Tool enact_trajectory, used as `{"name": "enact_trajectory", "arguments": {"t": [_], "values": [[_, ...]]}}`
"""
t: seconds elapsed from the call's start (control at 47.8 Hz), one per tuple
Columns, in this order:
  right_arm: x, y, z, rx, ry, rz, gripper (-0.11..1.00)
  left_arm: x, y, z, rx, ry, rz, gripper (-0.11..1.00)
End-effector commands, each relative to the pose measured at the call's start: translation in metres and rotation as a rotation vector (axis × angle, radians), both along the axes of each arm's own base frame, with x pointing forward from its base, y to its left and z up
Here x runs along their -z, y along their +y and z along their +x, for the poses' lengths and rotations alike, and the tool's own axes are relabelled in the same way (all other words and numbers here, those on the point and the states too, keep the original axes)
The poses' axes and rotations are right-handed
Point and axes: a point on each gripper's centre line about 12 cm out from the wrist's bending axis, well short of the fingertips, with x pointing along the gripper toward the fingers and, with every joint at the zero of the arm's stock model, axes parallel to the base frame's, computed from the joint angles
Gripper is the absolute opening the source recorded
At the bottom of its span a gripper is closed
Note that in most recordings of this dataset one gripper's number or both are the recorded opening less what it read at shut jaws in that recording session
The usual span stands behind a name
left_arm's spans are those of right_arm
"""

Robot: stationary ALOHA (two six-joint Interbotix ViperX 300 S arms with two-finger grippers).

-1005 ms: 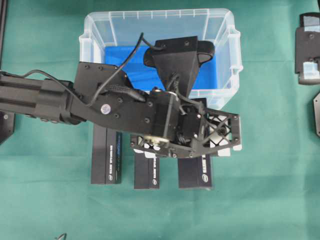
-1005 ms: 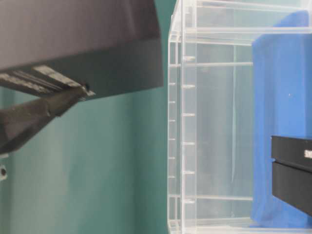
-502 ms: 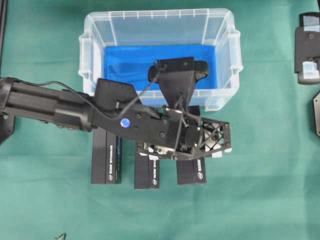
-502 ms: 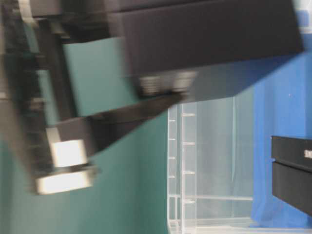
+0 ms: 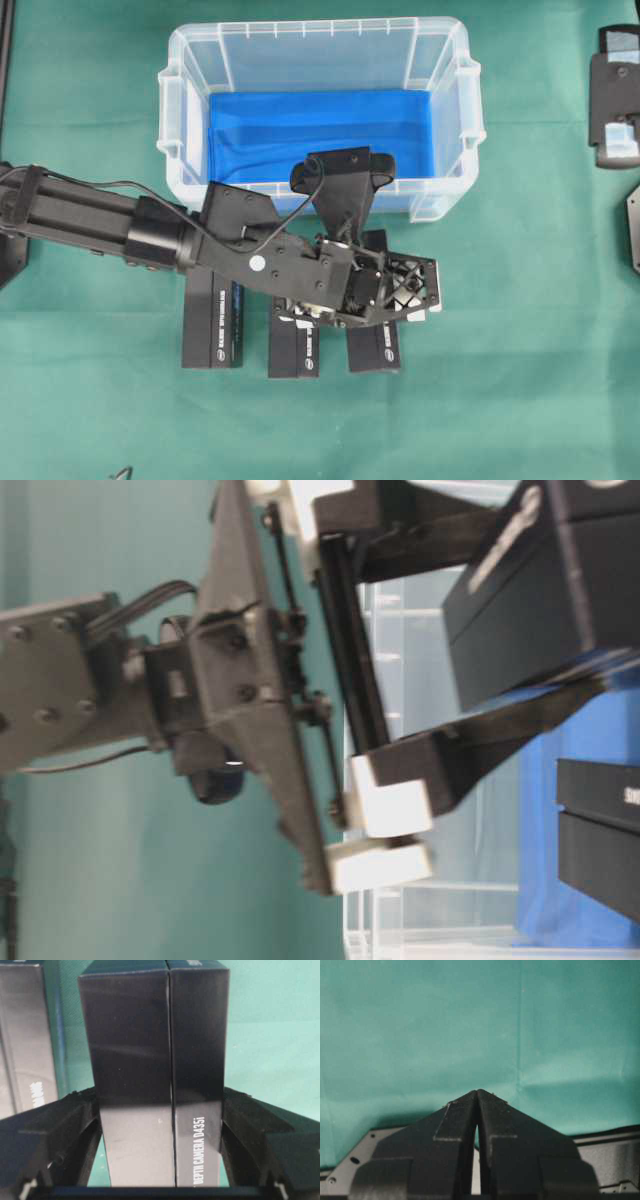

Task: Take the box out of the case with the left arm.
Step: 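Carry the held box out over the case front wall and down, then set the box on the table right of the D415 box and open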

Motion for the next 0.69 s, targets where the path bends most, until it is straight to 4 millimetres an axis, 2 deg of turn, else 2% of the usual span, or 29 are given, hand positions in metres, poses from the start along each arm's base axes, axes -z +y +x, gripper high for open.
{"name": "enact_trajectory", "arguments": {"t": [0.0, 0.126, 0.67], "values": [[-0.003, 0.000, 0.001, -0.001, -0.012, 0.002, 0.03, -0.013, -0.006, 0.000, 0.017, -0.063, -0.011, 0.63], [-0.003, 0.000, 0.001, -0.001, -0.012, 0.002, 0.03, 0.002, -0.008, 0.000, 0.019, -0.067, -0.018, 0.63], [0.001, 0.000, 0.001, -0.004, -0.001, -0.002, 0.03, 0.039, -0.019, 0.004, 0.054, -0.087, -0.033, 0.63]]}}
